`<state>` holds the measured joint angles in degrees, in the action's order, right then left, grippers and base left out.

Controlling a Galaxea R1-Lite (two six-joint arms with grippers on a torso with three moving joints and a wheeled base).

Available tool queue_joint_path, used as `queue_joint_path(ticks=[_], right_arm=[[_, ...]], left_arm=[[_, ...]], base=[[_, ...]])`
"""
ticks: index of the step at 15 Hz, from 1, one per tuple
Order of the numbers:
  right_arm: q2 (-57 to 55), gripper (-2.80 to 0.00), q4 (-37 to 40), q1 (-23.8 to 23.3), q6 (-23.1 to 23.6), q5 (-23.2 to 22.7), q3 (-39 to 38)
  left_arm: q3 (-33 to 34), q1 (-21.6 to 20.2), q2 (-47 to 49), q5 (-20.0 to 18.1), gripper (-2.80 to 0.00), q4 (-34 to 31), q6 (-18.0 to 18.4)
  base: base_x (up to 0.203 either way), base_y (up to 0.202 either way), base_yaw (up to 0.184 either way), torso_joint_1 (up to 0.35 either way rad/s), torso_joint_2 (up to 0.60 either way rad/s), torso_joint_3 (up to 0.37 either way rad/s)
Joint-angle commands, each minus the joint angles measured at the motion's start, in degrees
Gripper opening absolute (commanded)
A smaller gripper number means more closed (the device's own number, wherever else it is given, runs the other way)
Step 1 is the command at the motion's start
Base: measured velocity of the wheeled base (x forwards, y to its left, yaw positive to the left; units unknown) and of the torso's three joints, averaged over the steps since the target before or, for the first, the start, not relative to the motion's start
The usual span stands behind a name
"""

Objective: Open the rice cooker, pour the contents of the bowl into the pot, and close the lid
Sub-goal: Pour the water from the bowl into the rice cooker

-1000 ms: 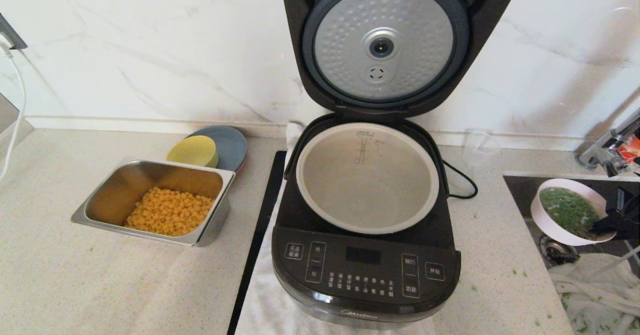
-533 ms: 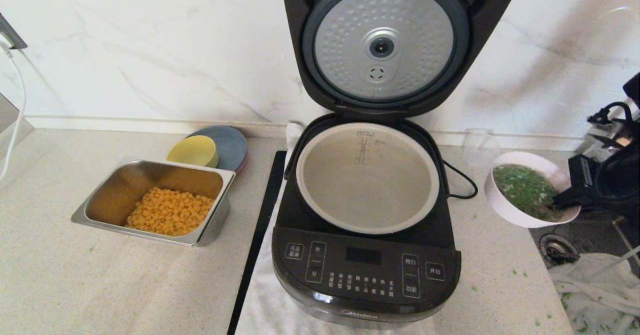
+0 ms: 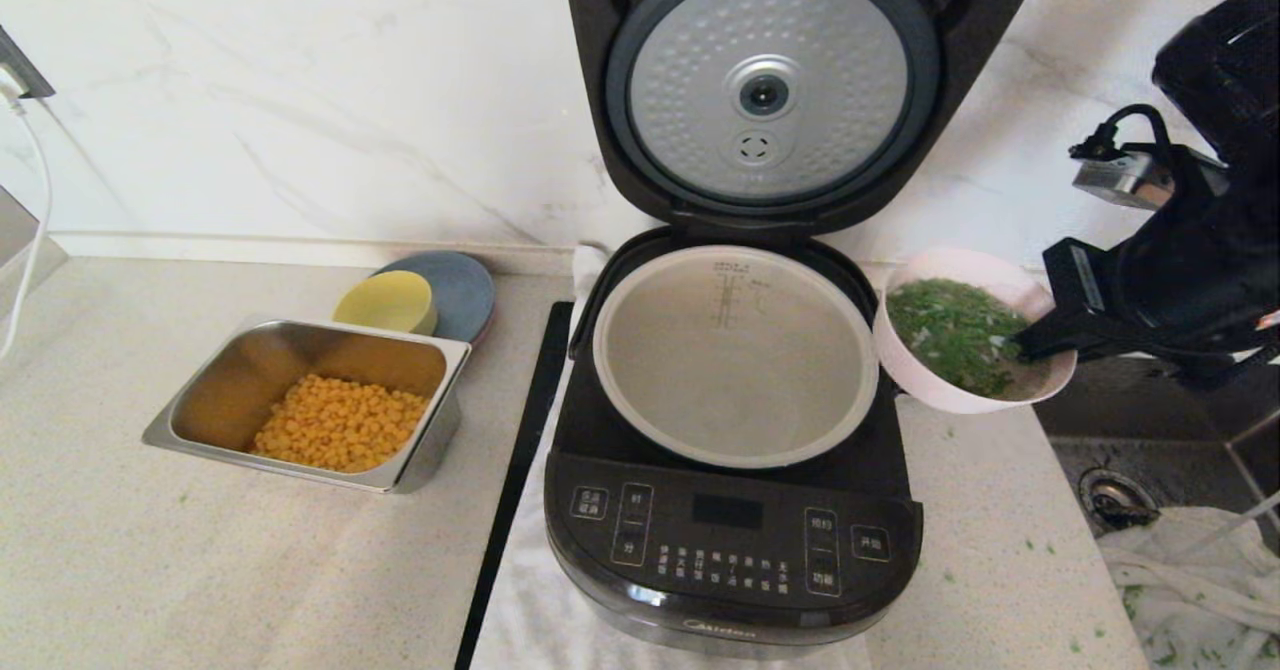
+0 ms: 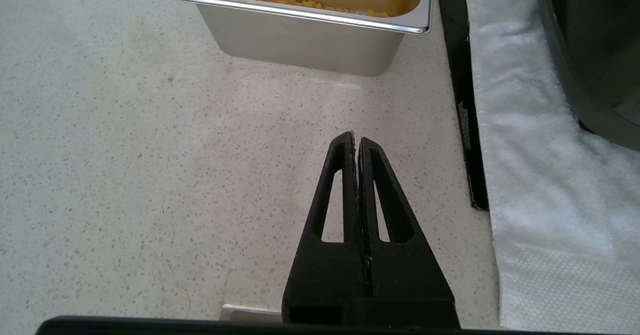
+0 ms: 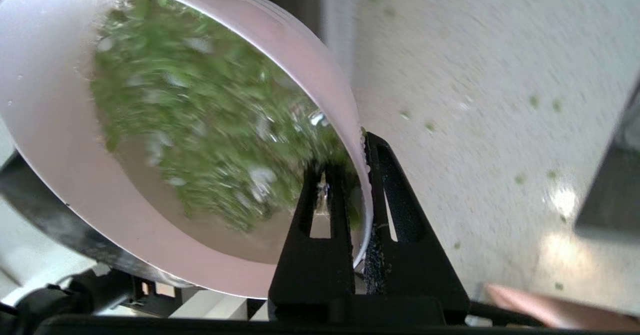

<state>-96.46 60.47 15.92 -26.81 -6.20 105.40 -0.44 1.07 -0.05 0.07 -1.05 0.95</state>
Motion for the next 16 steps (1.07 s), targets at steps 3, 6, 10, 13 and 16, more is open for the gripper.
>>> queue_joint_path(ticks=[3,6,10,13,16], right_arm=[[-4.59,-2.80,1.65,6.61,-0.21,0.62,5.49],[-5.86,-2.80,-0.12,11.40,-1.92,2.93,5.60],[-7.83,-2.80,-2.13,16.14,-2.30,6.21,5.61],[-9.42,-2.80,-4.52,19.00,-2.75,6.95,5.61],[-11.50,-2.80,-7.20,20.84,-4.27,7.80,5.61]], left_arm=[[0.03,-0.02,-0.13,0.01,-2.80,-0.01,0.02],[0.00,-0.02,-0.13,0.01,-2.80,-0.01,0.02],[0.00,-0.02,-0.13,0.01,-2.80,-0.01,0.02],[0.00,-0.02,-0.13,0.01,-2.80,-0.01,0.02],[0.00,-0.02,-0.13,0.01,-2.80,-0.01,0.02]], base=[[0.000,0.000,0.000,0.000,0.00,0.000],[0.000,0.000,0.000,0.000,0.00,0.000],[0.000,0.000,0.000,0.000,0.00,0.000],[0.000,0.000,0.000,0.000,0.00,0.000],[0.000,0.000,0.000,0.000,0.00,0.000]])
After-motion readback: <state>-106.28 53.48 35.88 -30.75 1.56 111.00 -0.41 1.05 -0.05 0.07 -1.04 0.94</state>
